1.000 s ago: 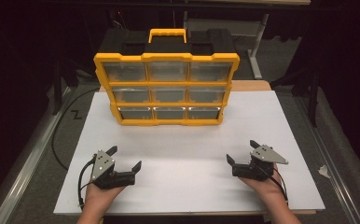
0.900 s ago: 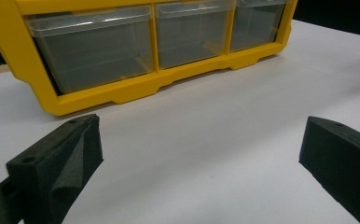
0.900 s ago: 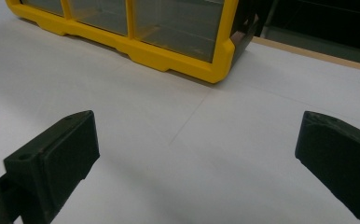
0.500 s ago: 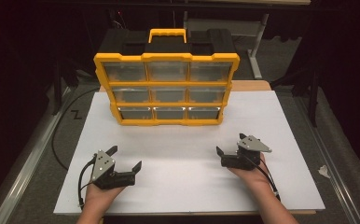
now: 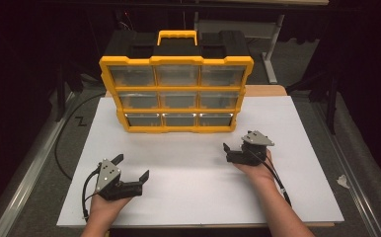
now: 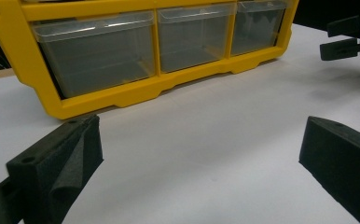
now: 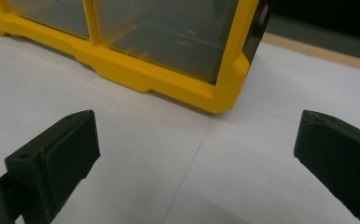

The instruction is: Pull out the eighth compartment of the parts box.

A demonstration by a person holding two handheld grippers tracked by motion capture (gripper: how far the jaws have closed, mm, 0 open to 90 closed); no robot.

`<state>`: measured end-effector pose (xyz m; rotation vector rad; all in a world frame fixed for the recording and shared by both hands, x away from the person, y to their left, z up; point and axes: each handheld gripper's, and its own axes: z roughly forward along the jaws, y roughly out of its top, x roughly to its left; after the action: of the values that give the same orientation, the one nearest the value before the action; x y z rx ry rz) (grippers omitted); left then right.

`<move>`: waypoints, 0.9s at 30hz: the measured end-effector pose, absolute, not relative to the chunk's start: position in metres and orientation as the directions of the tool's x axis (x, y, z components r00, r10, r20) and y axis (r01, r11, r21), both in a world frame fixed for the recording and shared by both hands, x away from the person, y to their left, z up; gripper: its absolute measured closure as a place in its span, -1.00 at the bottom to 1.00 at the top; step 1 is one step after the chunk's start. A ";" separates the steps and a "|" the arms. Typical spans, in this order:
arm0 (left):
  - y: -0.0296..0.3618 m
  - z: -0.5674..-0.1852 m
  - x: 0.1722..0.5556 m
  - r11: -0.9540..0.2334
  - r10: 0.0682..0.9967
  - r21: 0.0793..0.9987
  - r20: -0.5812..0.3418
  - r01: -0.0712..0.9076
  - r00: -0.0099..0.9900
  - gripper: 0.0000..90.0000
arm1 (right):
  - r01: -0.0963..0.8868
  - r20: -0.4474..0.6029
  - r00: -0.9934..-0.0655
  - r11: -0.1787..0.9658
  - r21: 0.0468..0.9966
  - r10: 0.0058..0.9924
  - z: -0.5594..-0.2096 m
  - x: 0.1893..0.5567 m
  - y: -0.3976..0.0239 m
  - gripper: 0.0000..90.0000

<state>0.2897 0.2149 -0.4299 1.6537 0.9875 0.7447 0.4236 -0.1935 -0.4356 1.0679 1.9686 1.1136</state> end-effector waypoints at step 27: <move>0.216 -0.430 0.289 -0.125 0.887 0.963 0.000 0.240 0.462 -0.99 | 0.278 -0.322 -0.457 0.478 0.834 0.829 -0.424 0.405 -0.195 -0.98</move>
<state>0.2888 0.2161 -0.4297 1.6368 0.9921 0.7519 0.4049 -0.1946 -0.4235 0.9159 1.9728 0.9315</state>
